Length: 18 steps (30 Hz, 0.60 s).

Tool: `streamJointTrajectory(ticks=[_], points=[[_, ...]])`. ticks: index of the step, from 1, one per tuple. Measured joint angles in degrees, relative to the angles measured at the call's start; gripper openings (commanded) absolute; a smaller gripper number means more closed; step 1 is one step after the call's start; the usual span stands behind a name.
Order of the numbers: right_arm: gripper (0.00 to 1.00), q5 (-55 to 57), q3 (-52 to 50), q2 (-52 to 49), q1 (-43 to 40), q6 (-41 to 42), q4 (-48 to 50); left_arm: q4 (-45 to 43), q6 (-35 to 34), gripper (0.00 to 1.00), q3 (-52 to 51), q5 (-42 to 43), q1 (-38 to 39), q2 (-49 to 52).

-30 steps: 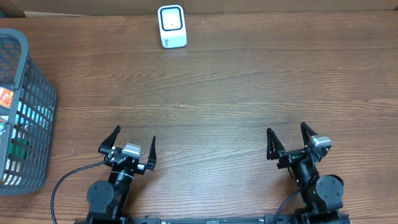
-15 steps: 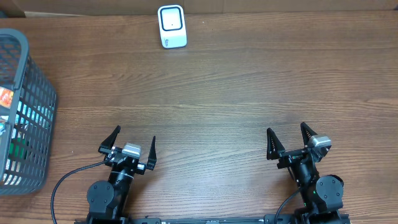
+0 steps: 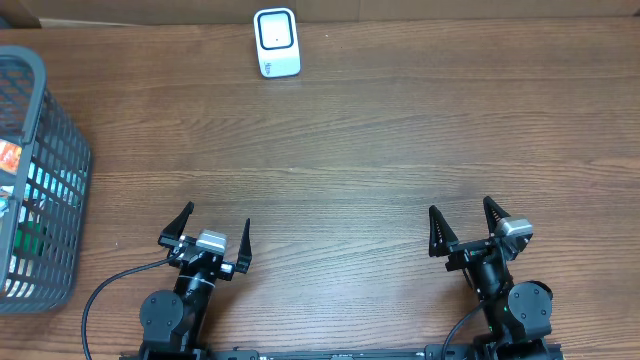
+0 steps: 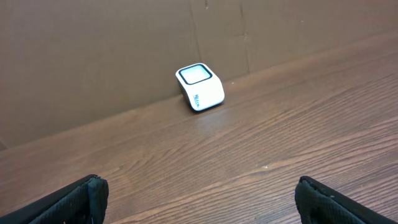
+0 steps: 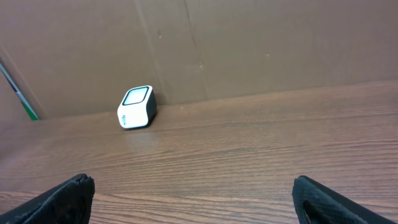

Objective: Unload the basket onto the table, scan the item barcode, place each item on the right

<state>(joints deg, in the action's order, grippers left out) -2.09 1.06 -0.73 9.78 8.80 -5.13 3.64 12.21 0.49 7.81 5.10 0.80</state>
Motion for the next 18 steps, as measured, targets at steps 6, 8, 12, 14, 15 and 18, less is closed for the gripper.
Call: streamJointTrajectory(ticks=[6, 8, 12, 14, 15, 18], points=[[1.0, 0.02, 0.0, 0.0, 0.0, -0.02, -0.02, 0.0, 0.0, 1.0, 0.0, 0.0, 0.0, 0.0], [1.0, 0.0, 0.0, 0.0, 0.0, -0.02, -0.02, 0.0, 0.02, 1.0, 0.0, -0.2, 0.0, 0.0], [1.0, 0.0, 0.0, 0.0, 0.0, -0.02, 0.02, 0.02, 0.22, 1.0, 0.0, -1.07, 0.0, 0.0], [1.0, 0.0, 0.0, 0.0, 0.0, -0.02, -0.02, 0.07, 0.24, 1.0, 0.0, -1.27, 0.0, 0.0], [1.0, 0.0, 0.0, 0.0, 0.0, -0.04, -0.02, 0.07, 0.24, 1.0, 0.0, -1.29, 0.0, 0.0], [1.0, 0.0, 0.0, 0.0, 0.0, -0.02, -0.02, 0.07, 0.24, 1.0, 0.0, -1.38, 0.0, 0.0]])
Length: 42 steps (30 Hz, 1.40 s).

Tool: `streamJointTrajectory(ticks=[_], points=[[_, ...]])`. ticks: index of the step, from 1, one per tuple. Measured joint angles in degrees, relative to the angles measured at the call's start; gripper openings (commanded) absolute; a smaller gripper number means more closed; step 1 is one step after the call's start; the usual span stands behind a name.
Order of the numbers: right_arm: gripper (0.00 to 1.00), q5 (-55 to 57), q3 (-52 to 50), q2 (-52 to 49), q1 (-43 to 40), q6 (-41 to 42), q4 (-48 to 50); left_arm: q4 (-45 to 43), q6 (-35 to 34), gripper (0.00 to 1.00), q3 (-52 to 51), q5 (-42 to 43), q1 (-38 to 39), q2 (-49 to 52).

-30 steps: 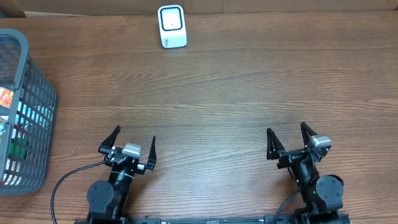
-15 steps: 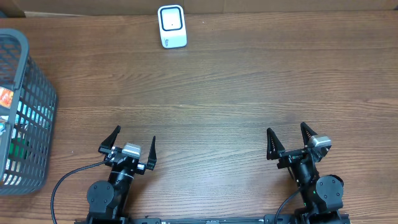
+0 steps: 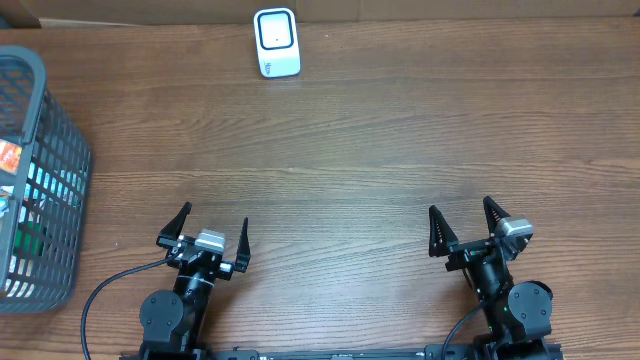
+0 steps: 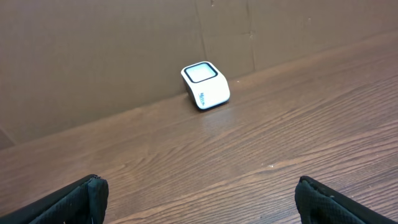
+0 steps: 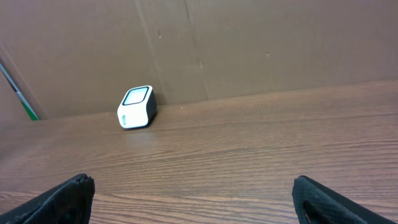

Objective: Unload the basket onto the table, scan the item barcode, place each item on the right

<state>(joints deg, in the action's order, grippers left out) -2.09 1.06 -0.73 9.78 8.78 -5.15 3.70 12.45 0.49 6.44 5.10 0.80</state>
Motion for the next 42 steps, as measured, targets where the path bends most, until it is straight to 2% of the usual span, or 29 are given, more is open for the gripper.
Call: streamJointTrajectory(ticks=[16, 42], points=[[1.0, 0.0, 0.0, 0.0, 0.0, 0.02, 0.02, -3.58, -0.07, 1.0, 0.0, -0.28, 0.0, 0.0], [1.0, 0.0, 0.0, 0.0, 0.0, 0.0, 0.02, -3.41, -3.1, 1.0, 1.07, -0.31, 0.0, 0.0]])
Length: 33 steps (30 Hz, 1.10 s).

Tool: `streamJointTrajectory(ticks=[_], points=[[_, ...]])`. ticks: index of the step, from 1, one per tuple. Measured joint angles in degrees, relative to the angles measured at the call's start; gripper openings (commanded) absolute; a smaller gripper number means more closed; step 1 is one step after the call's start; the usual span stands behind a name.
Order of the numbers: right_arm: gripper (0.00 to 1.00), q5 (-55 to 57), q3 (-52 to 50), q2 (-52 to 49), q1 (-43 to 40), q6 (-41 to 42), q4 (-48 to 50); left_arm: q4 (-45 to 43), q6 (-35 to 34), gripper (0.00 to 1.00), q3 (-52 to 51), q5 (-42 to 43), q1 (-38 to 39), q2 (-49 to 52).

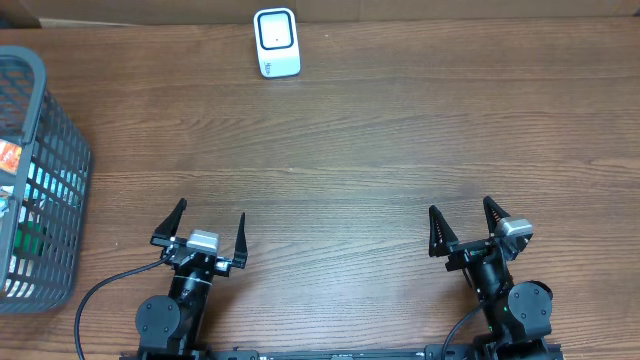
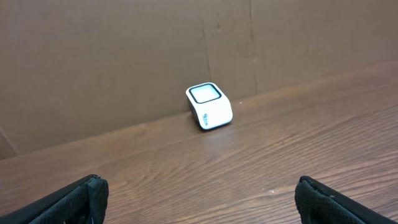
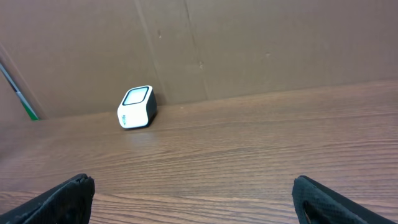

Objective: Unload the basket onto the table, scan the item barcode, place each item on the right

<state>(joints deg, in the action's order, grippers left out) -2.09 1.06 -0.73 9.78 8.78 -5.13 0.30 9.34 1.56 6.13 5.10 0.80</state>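
A white barcode scanner (image 1: 276,42) with a dark window stands at the table's far edge; it also shows in the left wrist view as the scanner (image 2: 209,106) and in the right wrist view as the scanner (image 3: 136,107). Items lie inside a grey mesh basket (image 1: 62,190) at the far left, partly hidden by its wall. My left gripper (image 1: 198,225) is open and holds nothing near the front edge, left of centre. My right gripper (image 1: 464,226) is open and holds nothing at the front right. Both are far from the scanner and the basket.
A brown cardboard wall (image 3: 249,43) stands behind the scanner along the table's far edge. A thin green-tipped rod (image 3: 18,90) leans at the left in the right wrist view. Bare wooden tabletop (image 1: 350,150) lies between the grippers and the scanner.
My left gripper has turned and shifted slightly leftward, so the scanner sits a little further right in its view. The right gripper has not moved.
Both grippers were open near the front edge at the oldest moment. The left one has kept shifting a little to the left from moment to moment, while the right one and the scanner stayed put.
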Motion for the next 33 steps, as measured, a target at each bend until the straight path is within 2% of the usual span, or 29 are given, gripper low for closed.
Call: streamJointTrajectory(ticks=[18, 33], points=[[1.0, 0.0, 0.0, 0.0, 0.0, 0.0, -0.02, 2.75, -1.73, 1.0, 4.11, -0.02, 0.0, 0.55], [1.0, 0.0, 0.0, 0.0, 0.0, 0.0, 0.0, 2.82, -1.77, 1.0, 11.13, 0.02, 0.0, 12.72]])
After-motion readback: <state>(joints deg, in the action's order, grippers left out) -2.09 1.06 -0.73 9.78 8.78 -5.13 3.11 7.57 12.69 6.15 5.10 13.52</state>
